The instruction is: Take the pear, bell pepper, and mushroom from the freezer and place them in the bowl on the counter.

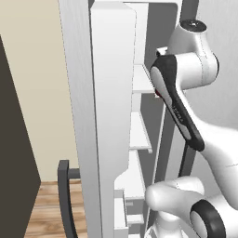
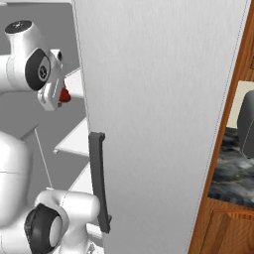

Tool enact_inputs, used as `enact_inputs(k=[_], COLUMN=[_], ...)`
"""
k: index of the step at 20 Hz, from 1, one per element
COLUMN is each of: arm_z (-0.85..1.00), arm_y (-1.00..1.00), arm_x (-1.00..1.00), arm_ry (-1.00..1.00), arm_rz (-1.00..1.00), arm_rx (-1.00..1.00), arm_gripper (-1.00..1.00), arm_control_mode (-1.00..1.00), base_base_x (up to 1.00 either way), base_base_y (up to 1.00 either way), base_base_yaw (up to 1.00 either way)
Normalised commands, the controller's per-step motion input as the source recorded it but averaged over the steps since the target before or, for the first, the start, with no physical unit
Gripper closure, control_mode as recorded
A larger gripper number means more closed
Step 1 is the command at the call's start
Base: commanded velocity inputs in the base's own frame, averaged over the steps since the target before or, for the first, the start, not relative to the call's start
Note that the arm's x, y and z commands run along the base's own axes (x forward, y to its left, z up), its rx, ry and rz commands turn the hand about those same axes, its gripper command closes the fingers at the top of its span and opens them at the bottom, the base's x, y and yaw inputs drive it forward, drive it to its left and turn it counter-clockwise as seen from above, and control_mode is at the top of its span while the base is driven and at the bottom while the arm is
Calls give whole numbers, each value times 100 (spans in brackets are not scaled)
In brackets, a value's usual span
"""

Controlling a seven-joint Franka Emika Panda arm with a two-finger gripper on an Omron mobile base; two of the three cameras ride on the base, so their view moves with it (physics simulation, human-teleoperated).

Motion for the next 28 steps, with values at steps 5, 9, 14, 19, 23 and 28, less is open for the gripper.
enact_inputs(k=[5, 9, 14, 19, 23, 28], arm_z=[-27, -49, -19, -2, 0, 4], arm_y=[-20, -18, -19, -29, -31, -20], arm_x=[-100, -100, -44, -29, -28, -37], arm_ry=[0, -1, -2, -2, -4, 0], arm_rz=[-9, -9, -10, -7, -1, 0], arm_rx=[11, 2, 0, 0, 5, 7], arm_gripper=[100, 100, 100, 100, 100, 100], arm_control_mode=[-100, -100, -100, -100, -100, -100], base_base_x=[0, 0, 0, 0, 0, 0], base_base_y=[0, 0, 0, 0, 0, 0], base_base_yaw=[0, 0, 0, 0, 0, 0])
